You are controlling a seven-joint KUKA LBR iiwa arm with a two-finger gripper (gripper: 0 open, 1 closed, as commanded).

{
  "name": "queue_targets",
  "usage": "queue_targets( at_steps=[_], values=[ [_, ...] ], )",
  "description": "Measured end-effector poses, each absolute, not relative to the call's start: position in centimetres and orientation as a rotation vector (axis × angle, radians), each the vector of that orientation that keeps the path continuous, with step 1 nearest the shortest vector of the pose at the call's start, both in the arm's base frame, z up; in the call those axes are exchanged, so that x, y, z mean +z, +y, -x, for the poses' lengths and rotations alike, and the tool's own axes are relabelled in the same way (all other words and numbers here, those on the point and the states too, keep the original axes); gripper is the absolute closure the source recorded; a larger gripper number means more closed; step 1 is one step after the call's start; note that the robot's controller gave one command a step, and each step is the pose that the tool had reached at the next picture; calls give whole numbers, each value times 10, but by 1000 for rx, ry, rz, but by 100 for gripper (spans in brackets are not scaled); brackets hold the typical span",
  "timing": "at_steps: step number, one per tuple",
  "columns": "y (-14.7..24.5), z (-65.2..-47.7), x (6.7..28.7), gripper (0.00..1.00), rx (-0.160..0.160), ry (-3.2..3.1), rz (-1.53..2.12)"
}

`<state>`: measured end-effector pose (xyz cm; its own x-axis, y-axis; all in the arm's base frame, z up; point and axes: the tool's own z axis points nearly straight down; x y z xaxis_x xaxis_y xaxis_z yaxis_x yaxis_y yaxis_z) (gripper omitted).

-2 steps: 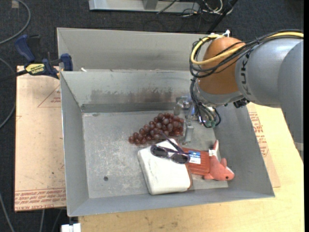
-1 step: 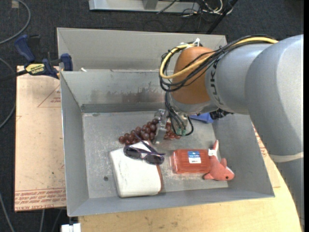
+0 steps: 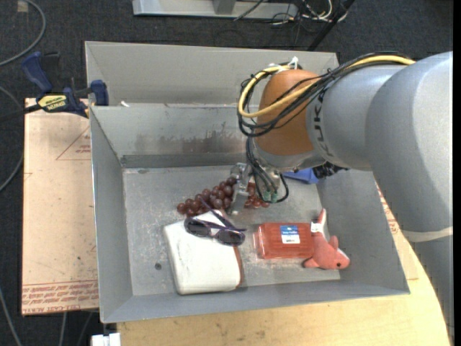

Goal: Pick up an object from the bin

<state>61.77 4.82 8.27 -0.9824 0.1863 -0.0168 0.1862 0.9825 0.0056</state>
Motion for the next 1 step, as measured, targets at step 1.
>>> queue_targets(
  at_steps=[1],
  values=[
    [34, -608, 244, 100, 10, 3090, -402]
  ],
)
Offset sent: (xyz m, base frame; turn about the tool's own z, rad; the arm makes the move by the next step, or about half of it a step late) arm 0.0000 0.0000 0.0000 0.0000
